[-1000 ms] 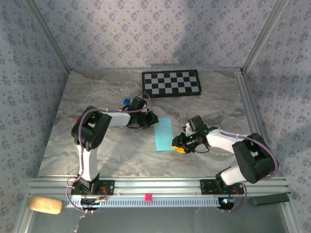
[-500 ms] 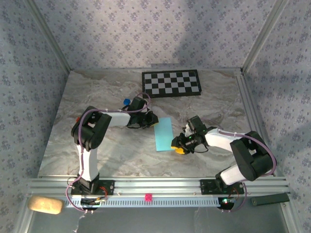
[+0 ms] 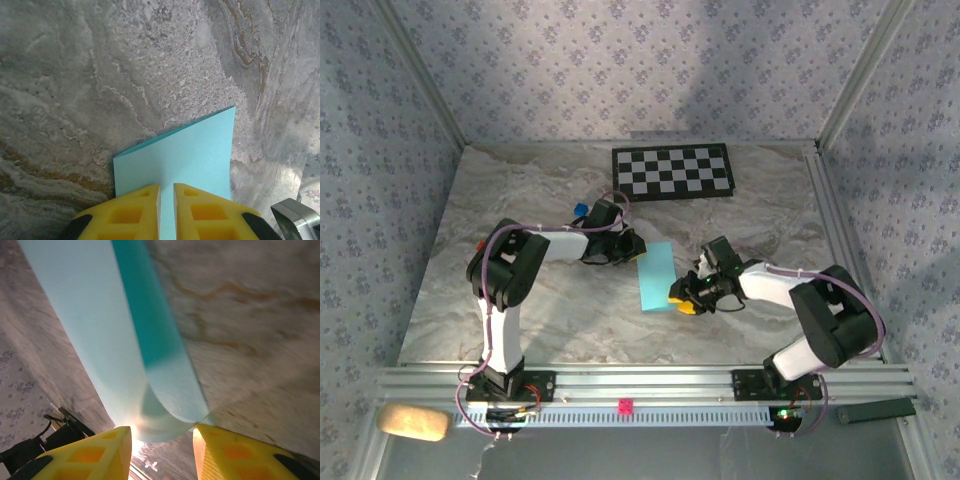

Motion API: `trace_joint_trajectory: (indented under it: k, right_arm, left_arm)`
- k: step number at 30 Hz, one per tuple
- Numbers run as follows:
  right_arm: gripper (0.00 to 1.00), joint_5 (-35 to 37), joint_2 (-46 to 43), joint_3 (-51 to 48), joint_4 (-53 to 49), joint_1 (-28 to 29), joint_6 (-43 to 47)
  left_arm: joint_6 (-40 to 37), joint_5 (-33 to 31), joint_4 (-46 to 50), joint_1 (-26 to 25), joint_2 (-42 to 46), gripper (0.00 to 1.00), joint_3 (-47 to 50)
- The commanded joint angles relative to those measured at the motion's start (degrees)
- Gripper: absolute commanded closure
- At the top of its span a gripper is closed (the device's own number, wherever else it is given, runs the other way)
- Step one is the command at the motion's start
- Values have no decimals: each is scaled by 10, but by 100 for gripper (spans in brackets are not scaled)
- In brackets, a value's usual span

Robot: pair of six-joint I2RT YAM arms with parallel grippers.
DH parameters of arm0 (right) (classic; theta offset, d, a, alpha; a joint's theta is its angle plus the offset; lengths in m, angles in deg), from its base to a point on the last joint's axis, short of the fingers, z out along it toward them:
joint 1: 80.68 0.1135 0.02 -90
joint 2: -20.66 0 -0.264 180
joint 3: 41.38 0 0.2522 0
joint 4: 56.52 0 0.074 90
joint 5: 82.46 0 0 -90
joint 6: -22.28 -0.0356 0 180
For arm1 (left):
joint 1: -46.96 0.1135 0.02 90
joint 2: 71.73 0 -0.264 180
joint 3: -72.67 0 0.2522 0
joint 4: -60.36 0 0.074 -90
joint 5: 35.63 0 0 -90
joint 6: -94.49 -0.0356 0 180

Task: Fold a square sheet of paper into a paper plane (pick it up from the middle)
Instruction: Fold the triangle a second time at the center of the table.

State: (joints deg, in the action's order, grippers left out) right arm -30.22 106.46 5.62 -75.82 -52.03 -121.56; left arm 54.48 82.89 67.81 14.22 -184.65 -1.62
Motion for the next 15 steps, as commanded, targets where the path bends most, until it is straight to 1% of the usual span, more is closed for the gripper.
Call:
trace_joint_trajectory:
  k: [1, 8, 12, 15]
  right_arm:
    - [62, 1, 3, 17, 30, 3, -7]
    - [60, 4, 1, 23, 30, 4, 7]
    - [55, 9, 2, 37, 26, 4, 41]
    - [53, 25, 5, 50, 1, 0, 82]
  left_arm:
    - [-14, -20, 61, -1, -9, 85, 23]
    - [-15, -19, 62, -2, -8, 85, 20]
    - [-16, -16, 61, -2, -10, 85, 18]
    - [-18, -14, 62, -2, -9, 85, 19]
